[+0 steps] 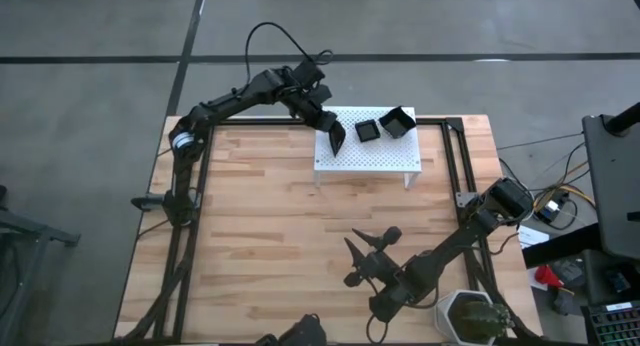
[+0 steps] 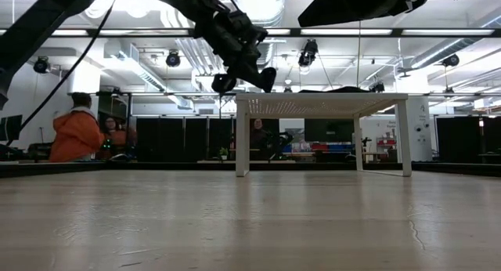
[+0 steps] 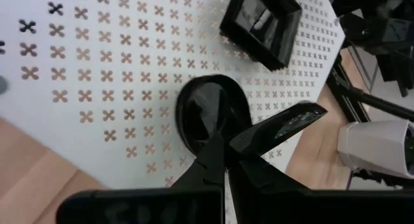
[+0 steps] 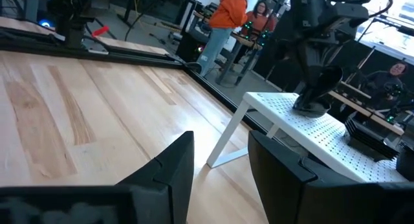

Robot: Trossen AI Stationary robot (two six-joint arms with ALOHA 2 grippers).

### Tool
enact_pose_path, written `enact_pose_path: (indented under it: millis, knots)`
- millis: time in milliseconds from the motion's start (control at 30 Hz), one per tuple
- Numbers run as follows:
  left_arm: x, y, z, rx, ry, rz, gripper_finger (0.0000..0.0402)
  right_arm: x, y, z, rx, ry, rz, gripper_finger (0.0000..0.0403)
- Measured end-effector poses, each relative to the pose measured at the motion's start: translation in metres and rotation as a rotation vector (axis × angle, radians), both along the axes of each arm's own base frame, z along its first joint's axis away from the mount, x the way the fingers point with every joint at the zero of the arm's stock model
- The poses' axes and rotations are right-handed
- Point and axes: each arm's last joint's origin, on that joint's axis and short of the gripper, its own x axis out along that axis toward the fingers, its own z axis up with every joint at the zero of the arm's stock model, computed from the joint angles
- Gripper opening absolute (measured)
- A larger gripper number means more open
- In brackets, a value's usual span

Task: Pick & Place Mini shaped plates
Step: Stack the drop shaped plate on top of the drop shaped plate on the shelf, then return to Home Position

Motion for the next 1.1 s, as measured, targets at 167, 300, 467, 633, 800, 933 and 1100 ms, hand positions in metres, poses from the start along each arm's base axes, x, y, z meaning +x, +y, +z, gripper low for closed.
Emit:
enact_pose_path:
  millis: [167, 300, 467, 633, 800, 933, 1100]
  knots:
    - [-0.0004, 0.0016, 0.0008, -0.011, -0.005, 0.021, 0.0011, 0.0000, 0.0000, 0.0000, 0.001, 0.000, 0.001, 0.0138]
    - [-0.0007, 0.0017, 0.0007, -0.022, -0.002, 0.030, 0.0039, -0.0003, 0.0007, 0.0000, 0.003, 0.002, 0.005, 0.0132]
    - [-0.0007, 0.0016, 0.0008, -0.031, -0.005, 0.030, 0.0081, -0.0002, 0.0007, 0.0002, 0.005, -0.001, 0.005, 0.0130]
    - [-0.0009, 0.0010, 0.0016, -0.044, -0.015, 0.017, 0.0105, -0.0002, 0.0008, 0.0002, 0.005, -0.001, 0.005, 0.0135]
    - [-0.0005, 0.0013, 0.0024, -0.041, -0.034, -0.006, 0.0110, -0.0002, 0.0008, 0.0002, 0.005, -0.001, 0.005, 0.0135]
    - [-0.0007, 0.0017, 0.0030, -0.048, -0.048, -0.023, 0.0110, -0.0002, 0.0008, 0.0002, 0.006, -0.001, 0.005, 0.0129]
    - [-0.0010, 0.0018, 0.0037, -0.027, -0.054, -0.042, 0.0110, -0.0001, 0.0008, 0.0003, 0.003, 0.001, 0.005, 0.0125]
